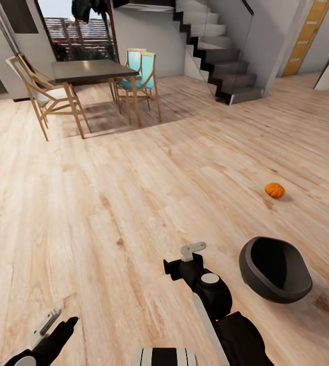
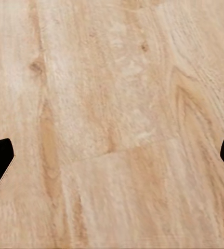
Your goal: Place each of the two pumpkins and all three candles from the living room inside a cabinet in the living room (use any cabinet), then make sure every cabinet is closed, and position the cauldron so it is next to a table in the living room.
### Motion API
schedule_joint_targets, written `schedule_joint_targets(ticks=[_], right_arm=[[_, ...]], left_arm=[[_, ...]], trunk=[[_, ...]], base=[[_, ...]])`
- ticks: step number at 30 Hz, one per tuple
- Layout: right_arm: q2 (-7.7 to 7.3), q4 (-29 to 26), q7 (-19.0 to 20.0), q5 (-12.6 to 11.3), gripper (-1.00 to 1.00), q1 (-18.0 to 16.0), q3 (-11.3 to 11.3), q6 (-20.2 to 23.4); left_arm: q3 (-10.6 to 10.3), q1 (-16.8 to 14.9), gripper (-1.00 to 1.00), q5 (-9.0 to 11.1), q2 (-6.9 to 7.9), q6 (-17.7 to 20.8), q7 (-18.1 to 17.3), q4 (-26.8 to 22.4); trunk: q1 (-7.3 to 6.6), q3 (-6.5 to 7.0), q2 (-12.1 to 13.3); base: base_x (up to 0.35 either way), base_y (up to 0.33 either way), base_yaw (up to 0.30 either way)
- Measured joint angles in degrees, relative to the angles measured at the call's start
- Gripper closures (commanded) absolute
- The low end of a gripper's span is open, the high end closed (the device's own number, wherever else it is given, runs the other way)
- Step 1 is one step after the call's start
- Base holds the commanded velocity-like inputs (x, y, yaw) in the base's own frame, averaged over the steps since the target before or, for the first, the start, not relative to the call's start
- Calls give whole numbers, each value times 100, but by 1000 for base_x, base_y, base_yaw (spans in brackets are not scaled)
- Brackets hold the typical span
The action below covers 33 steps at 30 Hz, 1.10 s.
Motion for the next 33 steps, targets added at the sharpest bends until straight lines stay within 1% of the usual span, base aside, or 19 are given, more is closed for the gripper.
schedule_joint_targets(ticks=[12, 14, 16, 17, 19, 21, 22, 23, 24, 33], right_arm=[[8, 0, -16, -1, -100, 16, 7, -10], [8, 0, -16, 0, -100, -14, -3, -10], [9, 0, -16, -1, -100, -9, -4, -10], [10, 0, -16, -1, -100, -8, -4, -10], [9, 0, -16, -1, -100, -7, -5, -10], [8, 0, -16, -1, -100, -5, -5, -10], [8, 0, -16, -1, -100, 0, -5, -10], [8, 0, -16, -1, -100, 2, -5, -10], [8, 0, -16, -1, -100, 3, -5, -10], [15, 0, -16, -1, -100, 36, 3, -10]], left_arm=[[-19, 0, -100, -6, -4, 0, -14, 28], [55, 0, -100, 30, 42, 1, -23, 31], [146, 0, -100, 56, 24, 1, -25, 36], [212, 0, -100, 67, 14, 1, -24, 35], [446, 0, -100, 98, -4, 5, -24, 27], [559, 0, -100, 142, -9, 11, -25, -6], [602, 0, -100, 197, -9, 14, -23, -21], [618, 0, -100, 231, -9, 15, -24, -26], [653, 0, -100, 311, -10, 15, -20, -3], [673, 0, -100, 391, -29, 10, -19, 92]], trunk=[[0, 31, 0], [0, 40, 0], [0, 49, 0], [0, 54, 0], [0, 63, 0], [0, 72, 0], [0, 77, 0], [0, 81, 0], [0, 86, 0], [0, 127, 0]], base=[[0, 0, 295], [0, 0, 291], [0, 0, 291], [0, 0, 291], [0, 0, 291], [0, 0, 291], [0, 0, 291], [0, 0, 291], [0, 0, 291], [0, 0, 291]])
